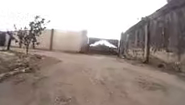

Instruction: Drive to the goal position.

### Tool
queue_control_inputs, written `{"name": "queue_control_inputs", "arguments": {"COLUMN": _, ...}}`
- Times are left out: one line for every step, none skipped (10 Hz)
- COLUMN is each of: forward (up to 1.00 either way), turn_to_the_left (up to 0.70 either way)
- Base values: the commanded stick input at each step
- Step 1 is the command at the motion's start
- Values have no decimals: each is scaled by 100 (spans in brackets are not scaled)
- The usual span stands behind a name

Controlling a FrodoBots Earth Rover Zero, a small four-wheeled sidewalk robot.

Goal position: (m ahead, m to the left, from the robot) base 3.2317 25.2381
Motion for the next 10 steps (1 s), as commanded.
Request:
{"name": "queue_control_inputs", "arguments": {"forward": 50, "turn_to_the_left": 0}}
{"name": "queue_control_inputs", "arguments": {"forward": 50, "turn_to_the_left": 0}}
{"name": "queue_control_inputs", "arguments": {"forward": 50, "turn_to_the_left": 0}}
{"name": "queue_control_inputs", "arguments": {"forward": 50, "turn_to_the_left": 0}}
{"name": "queue_control_inputs", "arguments": {"forward": 50, "turn_to_the_left": 0}}
{"name": "queue_control_inputs", "arguments": {"forward": 50, "turn_to_the_left": 0}}
{"name": "queue_control_inputs", "arguments": {"forward": 50, "turn_to_the_left": 0}}
{"name": "queue_control_inputs", "arguments": {"forward": 50, "turn_to_the_left": 0}}
{"name": "queue_control_inputs", "arguments": {"forward": 50, "turn_to_the_left": 0}}
{"name": "queue_control_inputs", "arguments": {"forward": 50, "turn_to_the_left": 0}}
